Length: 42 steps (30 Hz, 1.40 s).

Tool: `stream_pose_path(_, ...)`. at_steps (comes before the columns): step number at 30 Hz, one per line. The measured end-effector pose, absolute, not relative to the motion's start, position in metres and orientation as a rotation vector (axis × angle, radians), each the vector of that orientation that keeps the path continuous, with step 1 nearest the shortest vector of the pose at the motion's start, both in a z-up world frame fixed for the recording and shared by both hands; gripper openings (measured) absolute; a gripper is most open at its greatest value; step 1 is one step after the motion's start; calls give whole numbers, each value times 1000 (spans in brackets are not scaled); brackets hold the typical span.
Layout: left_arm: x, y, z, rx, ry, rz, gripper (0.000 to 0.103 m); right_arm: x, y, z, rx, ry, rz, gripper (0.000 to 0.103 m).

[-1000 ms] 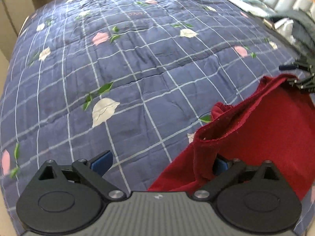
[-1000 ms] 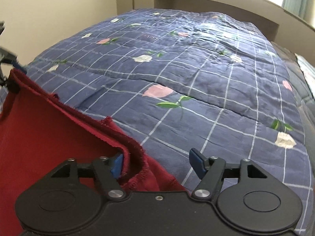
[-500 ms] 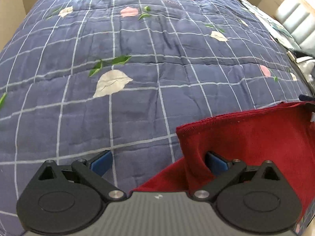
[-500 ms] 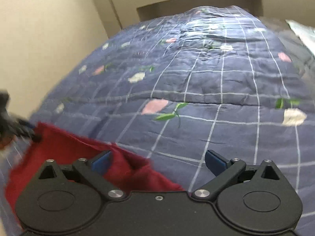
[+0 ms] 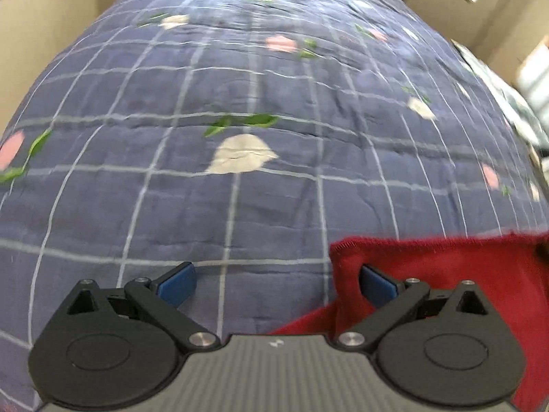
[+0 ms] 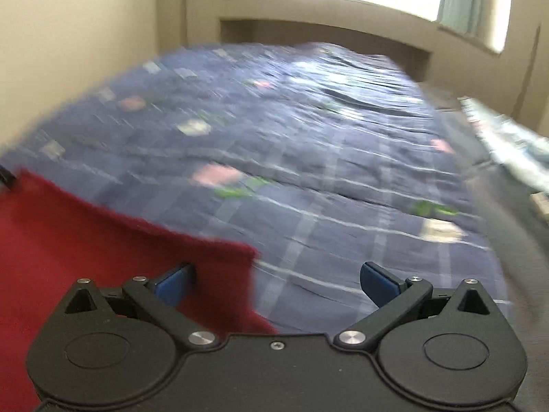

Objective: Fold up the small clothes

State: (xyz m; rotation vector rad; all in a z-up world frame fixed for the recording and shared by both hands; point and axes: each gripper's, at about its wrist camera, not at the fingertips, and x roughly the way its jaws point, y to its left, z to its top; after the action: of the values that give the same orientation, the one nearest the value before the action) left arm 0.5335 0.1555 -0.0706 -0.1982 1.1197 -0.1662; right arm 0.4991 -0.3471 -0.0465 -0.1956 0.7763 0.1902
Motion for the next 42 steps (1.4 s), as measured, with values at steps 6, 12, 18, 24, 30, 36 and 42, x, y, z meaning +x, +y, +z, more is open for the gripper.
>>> stream_pose_path(6,524,153,-69,-183,1065,-76,103,490,-353,-53,-178,706,131,102)
stream_pose_path(12,513,164,-63,-254,1060,-63,102,481,-352,-42,-196,683,82,102)
stream_pose_path(18,482,163,-42,-235,978,-3,102,464,-332,-29,-247,630,33,102)
stream_pose_path(24,423,141,-25,-162,863,3,102,446,-277,-19,-383,546,109,102)
stream_pose_path(30,351,116,-26,-201,820,67,102,447,-224,-25,-396,560,225,102)
stream_pose_path(36,299,109,-43,-357,859,157,102,452,-185,-42,-403,580,247,102)
stream_pose_path(42,283,103,-48,-371,875,178,102,447,-167,-49,-396,600,258,102)
